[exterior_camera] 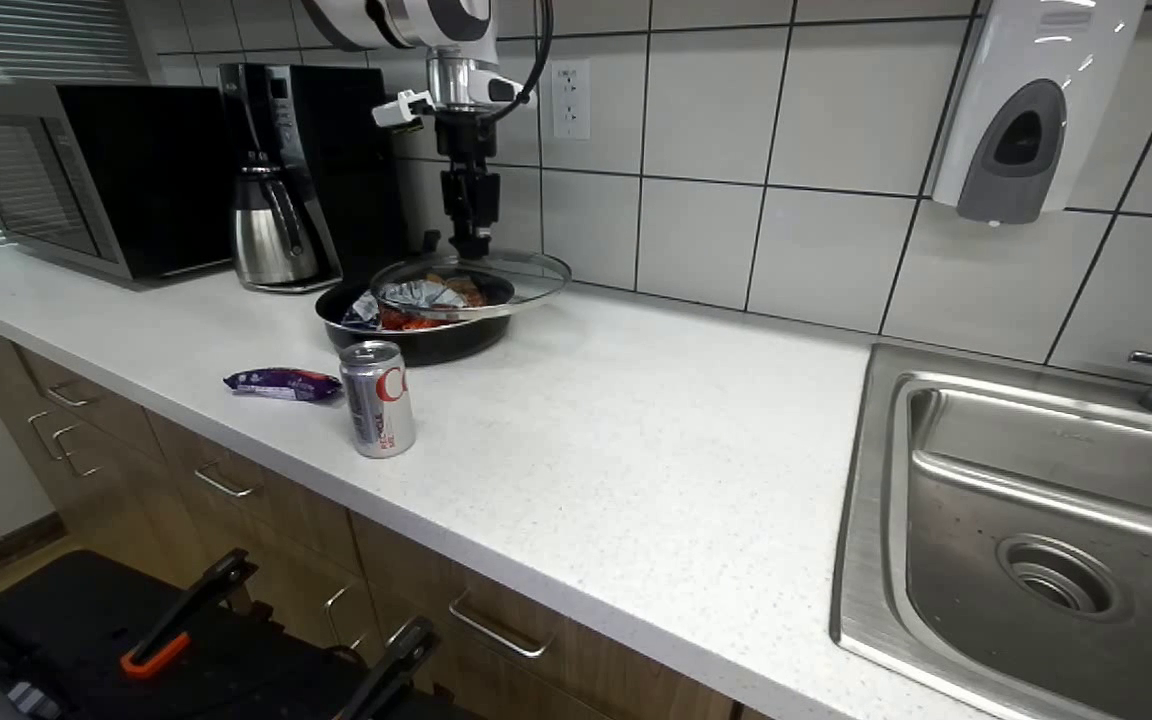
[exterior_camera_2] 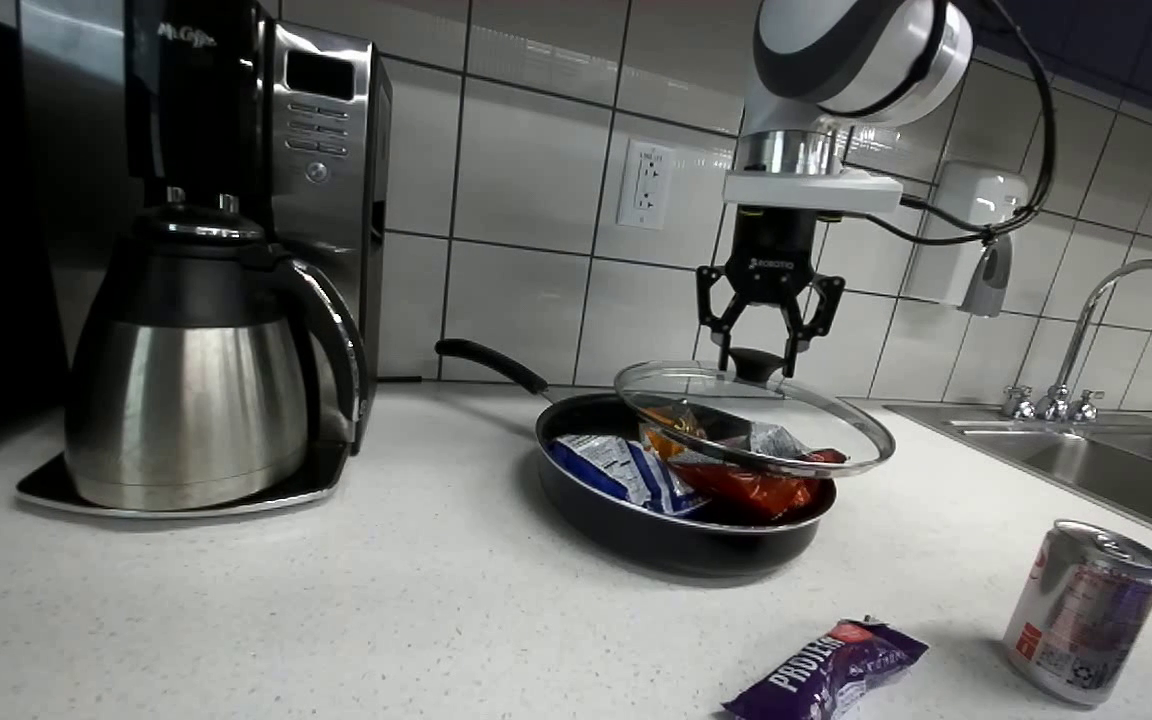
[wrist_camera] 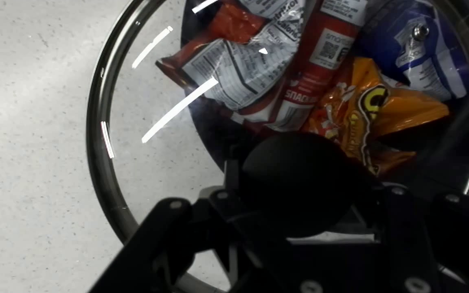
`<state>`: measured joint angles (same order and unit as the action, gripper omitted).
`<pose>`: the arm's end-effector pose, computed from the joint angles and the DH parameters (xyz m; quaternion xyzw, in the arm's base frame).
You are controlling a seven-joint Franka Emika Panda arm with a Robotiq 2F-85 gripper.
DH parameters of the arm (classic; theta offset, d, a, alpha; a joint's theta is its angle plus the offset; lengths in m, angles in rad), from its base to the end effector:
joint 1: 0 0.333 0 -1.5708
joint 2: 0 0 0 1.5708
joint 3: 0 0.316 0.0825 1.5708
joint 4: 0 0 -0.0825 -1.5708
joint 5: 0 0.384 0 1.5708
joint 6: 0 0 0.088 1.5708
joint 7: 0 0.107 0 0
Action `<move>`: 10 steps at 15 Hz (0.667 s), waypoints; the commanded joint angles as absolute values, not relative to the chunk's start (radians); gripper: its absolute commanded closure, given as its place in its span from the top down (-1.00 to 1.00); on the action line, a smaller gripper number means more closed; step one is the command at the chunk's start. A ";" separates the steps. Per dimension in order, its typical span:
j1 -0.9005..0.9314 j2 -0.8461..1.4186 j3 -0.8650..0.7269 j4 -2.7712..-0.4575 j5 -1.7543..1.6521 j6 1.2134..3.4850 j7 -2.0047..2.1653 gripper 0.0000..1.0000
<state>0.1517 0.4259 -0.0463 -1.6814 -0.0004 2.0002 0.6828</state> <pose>0.6500 0.0717 0.3458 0.9577 -0.2827 -0.0454 0.0295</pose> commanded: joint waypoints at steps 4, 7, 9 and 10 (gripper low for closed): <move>0.214 0.539 -0.030 -1.465 -0.028 1.875 0.740 -0.22; 0.241 0.575 -0.027 -1.409 -0.030 1.841 0.749 -0.22; 0.255 0.592 -0.026 -1.382 -0.031 1.820 0.756 -0.22; 0.262 0.596 -0.027 -1.376 -0.032 1.814 0.759 -0.22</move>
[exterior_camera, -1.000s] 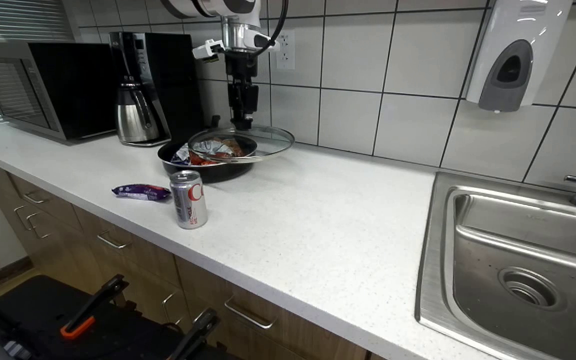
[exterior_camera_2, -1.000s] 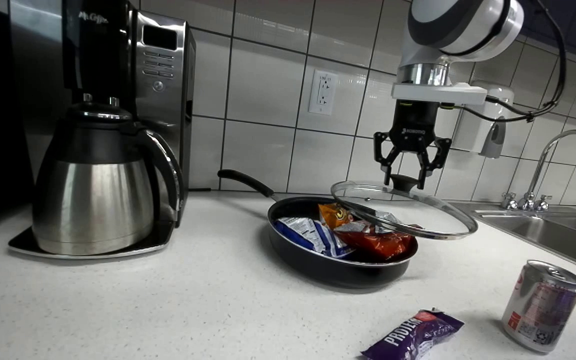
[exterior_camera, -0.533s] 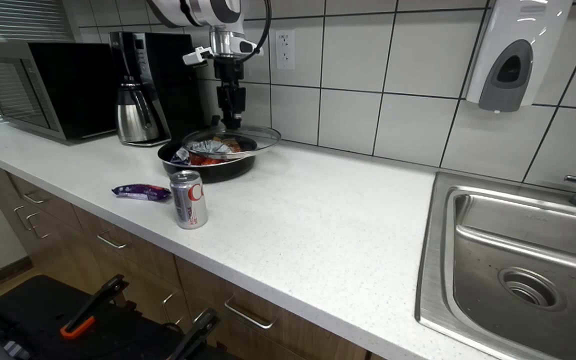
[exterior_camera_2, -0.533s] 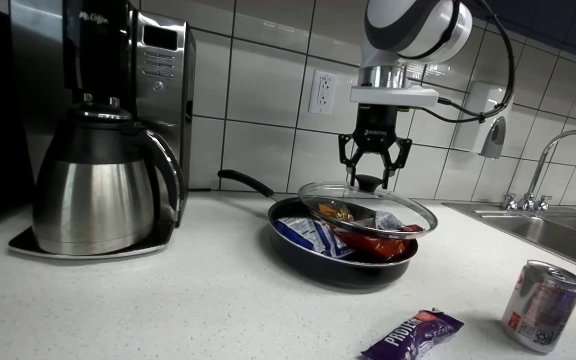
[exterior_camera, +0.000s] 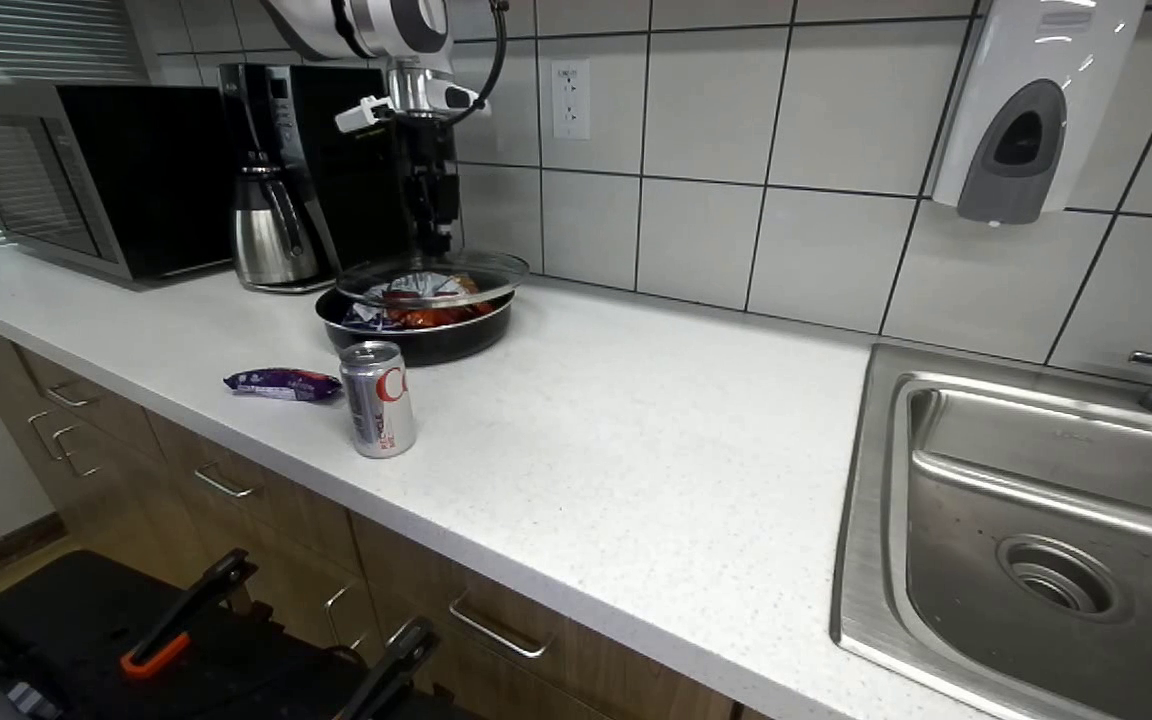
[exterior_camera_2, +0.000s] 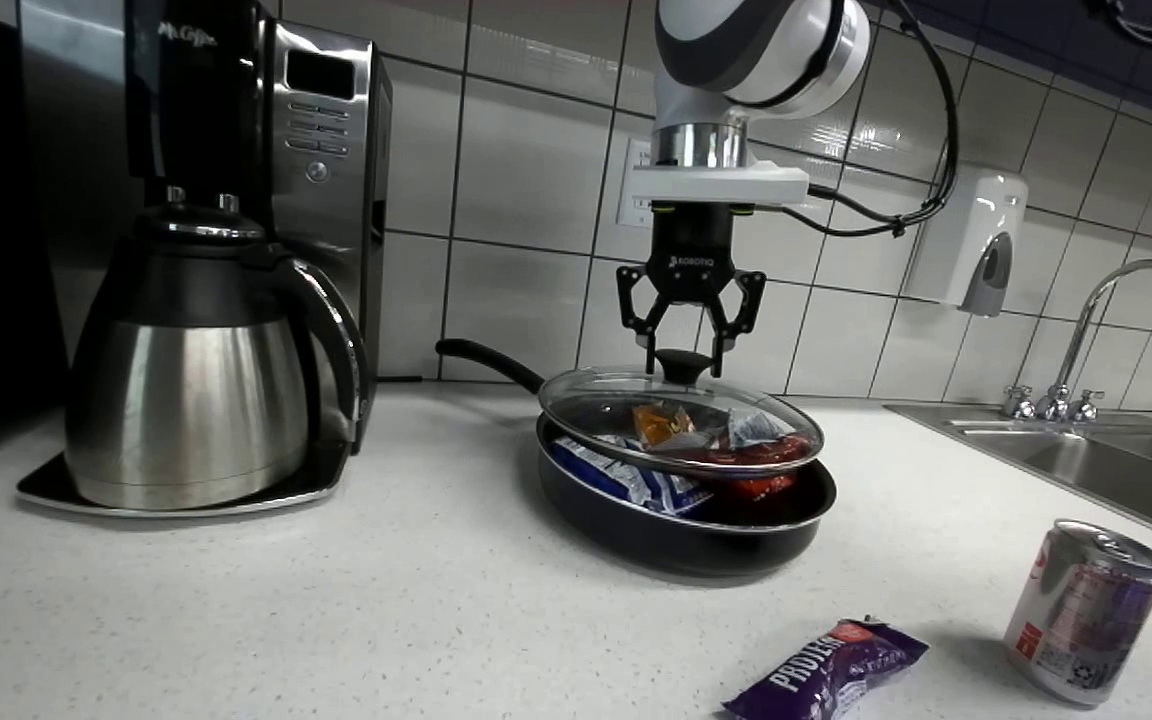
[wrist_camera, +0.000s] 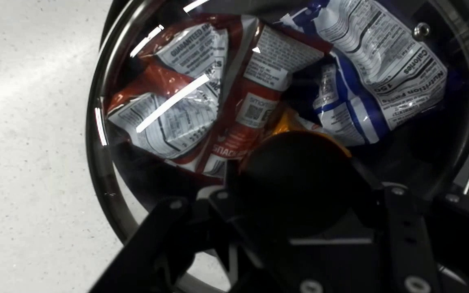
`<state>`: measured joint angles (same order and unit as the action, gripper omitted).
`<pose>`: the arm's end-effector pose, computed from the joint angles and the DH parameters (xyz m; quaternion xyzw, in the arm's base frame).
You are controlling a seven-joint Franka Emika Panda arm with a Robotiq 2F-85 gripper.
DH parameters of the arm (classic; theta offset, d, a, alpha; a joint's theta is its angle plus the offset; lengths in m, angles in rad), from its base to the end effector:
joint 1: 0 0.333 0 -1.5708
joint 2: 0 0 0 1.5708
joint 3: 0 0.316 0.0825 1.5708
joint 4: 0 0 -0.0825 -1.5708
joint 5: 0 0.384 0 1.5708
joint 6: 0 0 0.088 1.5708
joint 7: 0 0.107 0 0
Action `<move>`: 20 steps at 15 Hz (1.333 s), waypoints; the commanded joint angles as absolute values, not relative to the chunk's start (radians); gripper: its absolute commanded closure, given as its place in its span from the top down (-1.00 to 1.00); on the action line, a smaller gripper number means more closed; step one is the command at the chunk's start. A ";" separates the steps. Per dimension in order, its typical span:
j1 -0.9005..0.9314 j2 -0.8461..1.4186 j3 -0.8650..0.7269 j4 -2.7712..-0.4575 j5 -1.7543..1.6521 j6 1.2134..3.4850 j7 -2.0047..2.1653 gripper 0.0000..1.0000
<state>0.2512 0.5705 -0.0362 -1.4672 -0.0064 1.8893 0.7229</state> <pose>0.6747 0.1510 0.3366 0.9660 -0.2473 -0.0601 0.0449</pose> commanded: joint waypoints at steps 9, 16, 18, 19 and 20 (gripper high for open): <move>0.291 0.583 -0.029 -1.399 -0.067 1.812 0.805 -0.22; 0.275 0.566 -0.034 -1.436 -0.057 1.843 0.816 -0.22; 0.269 0.561 -0.031 -1.447 -0.052 1.851 0.808 -0.22; 0.269 0.561 -0.030 -1.450 -0.052 1.852 0.806 -0.22; 0.267 0.562 -0.029 -1.451 -0.051 1.852 0.805 -0.22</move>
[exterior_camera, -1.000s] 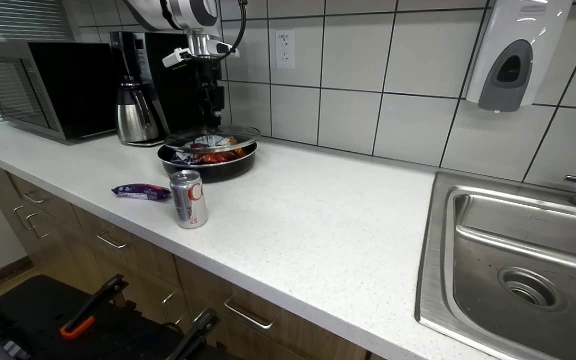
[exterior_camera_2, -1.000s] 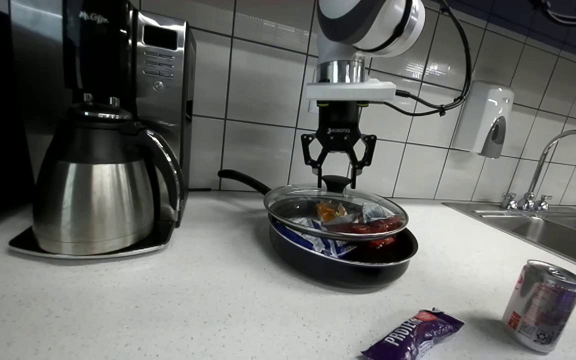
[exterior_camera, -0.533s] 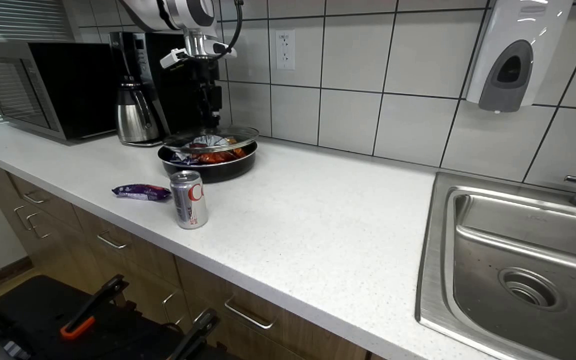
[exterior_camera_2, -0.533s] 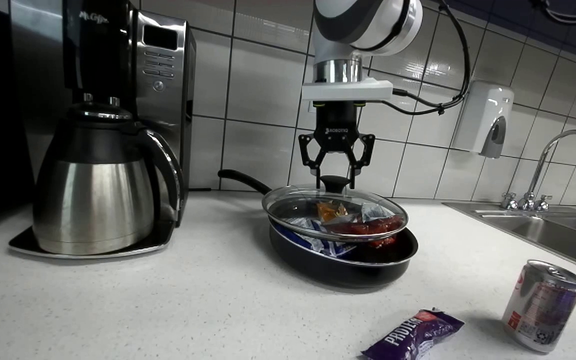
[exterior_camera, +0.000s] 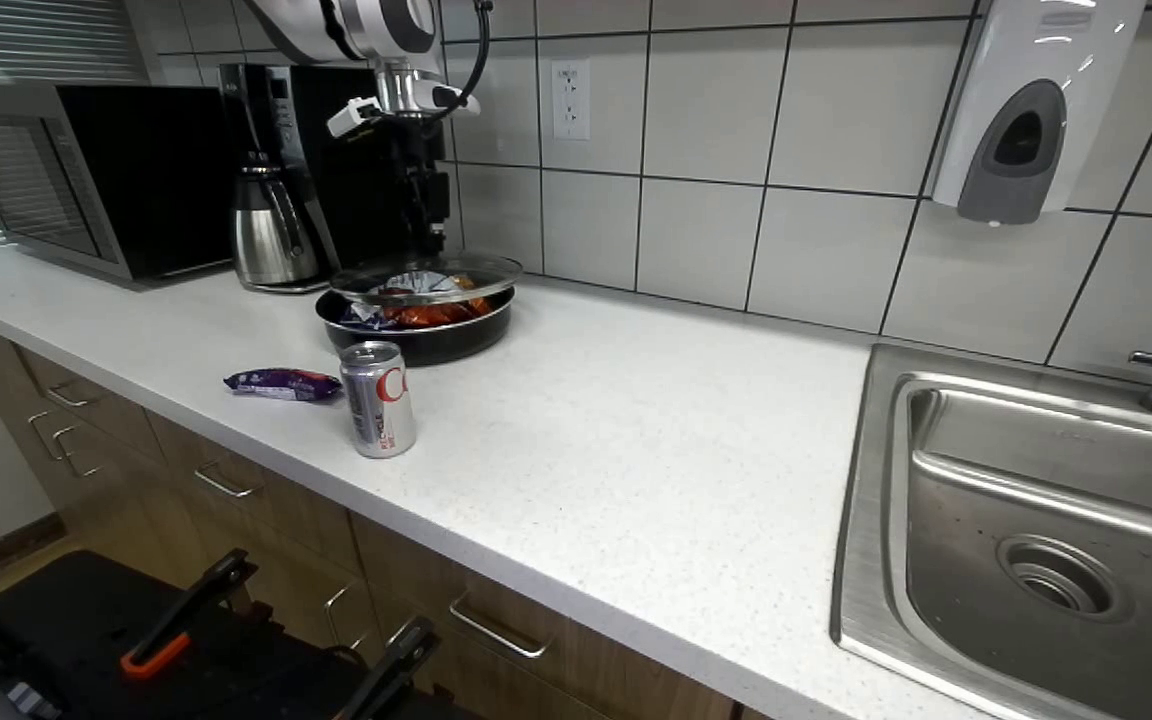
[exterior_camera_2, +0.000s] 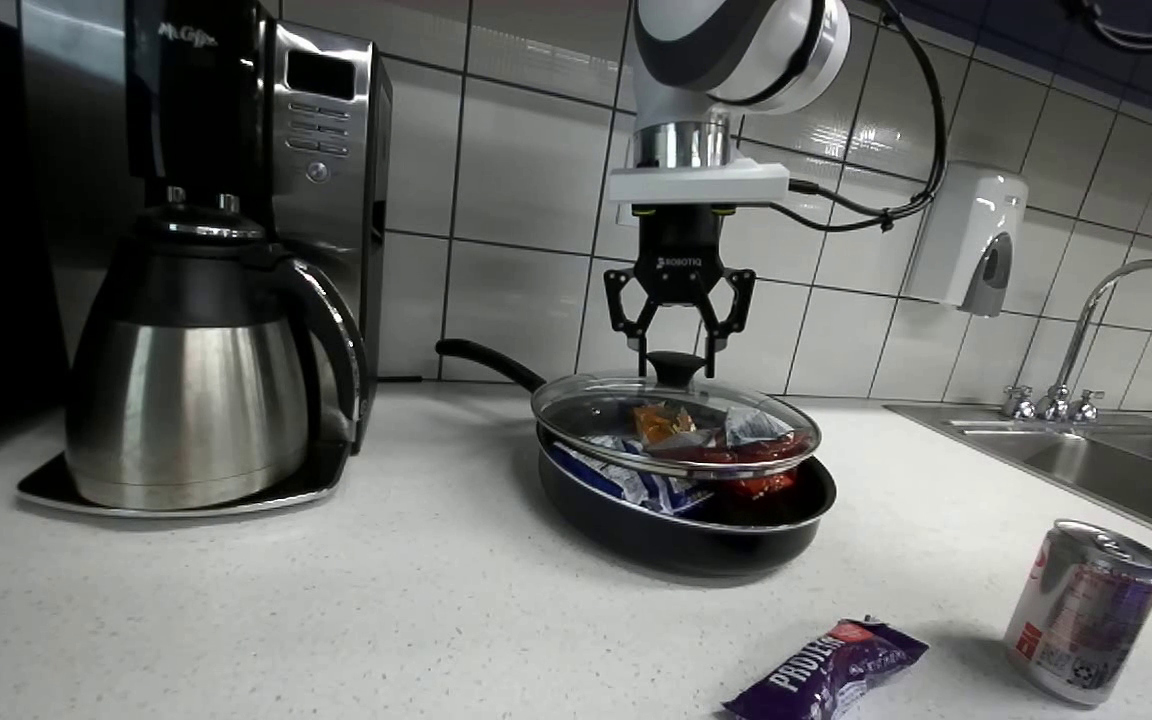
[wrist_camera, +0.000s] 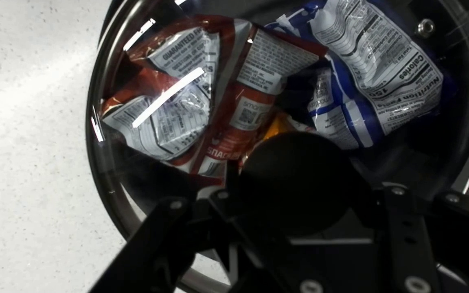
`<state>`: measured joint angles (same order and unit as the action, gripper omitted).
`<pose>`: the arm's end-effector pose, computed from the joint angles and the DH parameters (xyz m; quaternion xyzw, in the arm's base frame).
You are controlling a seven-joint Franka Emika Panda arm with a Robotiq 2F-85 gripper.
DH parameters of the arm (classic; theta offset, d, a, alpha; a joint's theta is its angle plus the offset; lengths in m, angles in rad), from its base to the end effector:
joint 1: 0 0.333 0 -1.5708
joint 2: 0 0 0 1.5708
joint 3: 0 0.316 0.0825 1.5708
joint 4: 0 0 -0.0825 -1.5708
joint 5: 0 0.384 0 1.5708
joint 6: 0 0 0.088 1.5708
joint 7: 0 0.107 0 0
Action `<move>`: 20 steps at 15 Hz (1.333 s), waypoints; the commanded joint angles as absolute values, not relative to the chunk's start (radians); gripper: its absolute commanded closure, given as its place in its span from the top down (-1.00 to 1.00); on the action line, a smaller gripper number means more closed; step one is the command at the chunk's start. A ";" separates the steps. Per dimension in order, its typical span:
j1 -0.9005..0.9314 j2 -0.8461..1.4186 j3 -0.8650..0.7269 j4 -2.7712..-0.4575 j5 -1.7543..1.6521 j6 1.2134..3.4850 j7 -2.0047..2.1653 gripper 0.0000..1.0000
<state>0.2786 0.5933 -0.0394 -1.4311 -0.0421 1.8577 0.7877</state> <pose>0.6753 0.1662 0.3350 0.9615 -0.2601 -0.0572 0.0677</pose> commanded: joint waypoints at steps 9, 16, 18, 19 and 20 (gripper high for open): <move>0.265 0.527 -0.026 -1.504 -0.043 1.890 0.805 -0.22; 0.265 0.516 -0.013 -1.541 -0.034 1.909 0.796 -0.22; 0.264 0.511 -0.014 -1.552 -0.034 1.913 0.801 -0.22; 0.264 0.509 -0.015 -1.558 -0.035 1.914 0.803 -0.22; 0.264 0.507 -0.016 -1.565 -0.035 1.915 0.804 -0.22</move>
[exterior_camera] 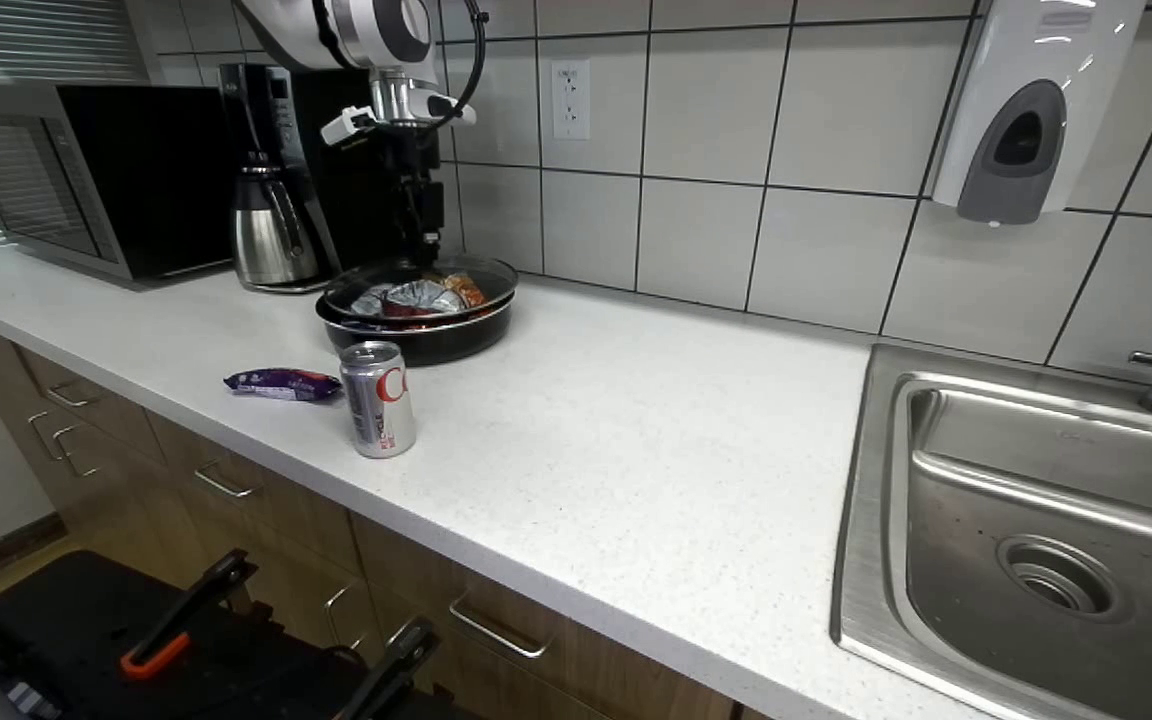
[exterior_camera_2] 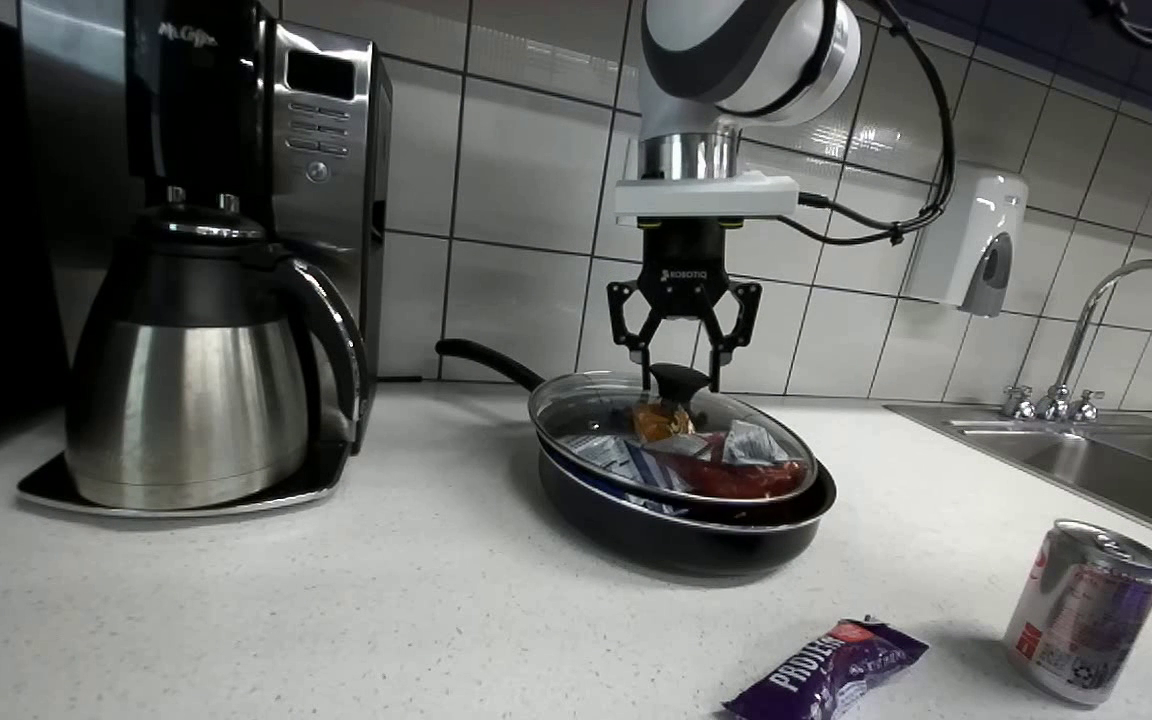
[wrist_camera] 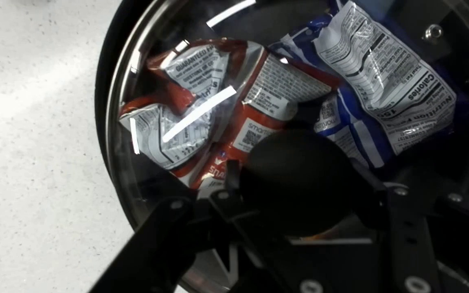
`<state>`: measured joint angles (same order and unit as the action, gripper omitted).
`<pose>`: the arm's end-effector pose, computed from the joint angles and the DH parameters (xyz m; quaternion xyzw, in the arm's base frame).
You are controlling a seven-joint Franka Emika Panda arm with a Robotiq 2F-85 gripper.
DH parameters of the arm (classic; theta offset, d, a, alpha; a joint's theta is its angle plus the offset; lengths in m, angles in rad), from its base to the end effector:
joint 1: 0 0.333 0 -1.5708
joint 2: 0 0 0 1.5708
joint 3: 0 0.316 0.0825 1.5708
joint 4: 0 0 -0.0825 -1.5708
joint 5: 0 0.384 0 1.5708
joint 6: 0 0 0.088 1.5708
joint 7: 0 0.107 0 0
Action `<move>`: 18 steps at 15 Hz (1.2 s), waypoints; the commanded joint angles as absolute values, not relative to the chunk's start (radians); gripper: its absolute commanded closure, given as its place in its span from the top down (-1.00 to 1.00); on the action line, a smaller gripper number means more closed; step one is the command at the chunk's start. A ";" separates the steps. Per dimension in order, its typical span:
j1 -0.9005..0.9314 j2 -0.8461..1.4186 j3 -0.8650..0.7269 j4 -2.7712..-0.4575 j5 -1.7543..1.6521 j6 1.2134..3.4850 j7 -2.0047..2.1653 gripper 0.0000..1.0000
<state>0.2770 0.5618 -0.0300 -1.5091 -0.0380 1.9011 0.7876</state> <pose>0.6626 0.1673 0.3246 0.9623 -0.2570 -0.0610 0.0641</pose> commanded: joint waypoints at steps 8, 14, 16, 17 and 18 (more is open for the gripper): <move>0.262 0.477 -0.016 -1.585 -0.042 1.909 0.804 -0.22; 0.259 0.469 -0.013 -1.586 -0.038 1.903 0.797 -0.22; 0.258 0.462 -0.012 -1.590 -0.037 1.906 0.794 -0.22; 0.258 0.457 -0.013 -1.594 -0.039 1.910 0.794 -0.22; 0.258 0.451 -0.013 -1.598 -0.040 1.914 0.793 -0.22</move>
<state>0.2756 0.5040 -0.0303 -1.5492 -0.0381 1.9016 0.7877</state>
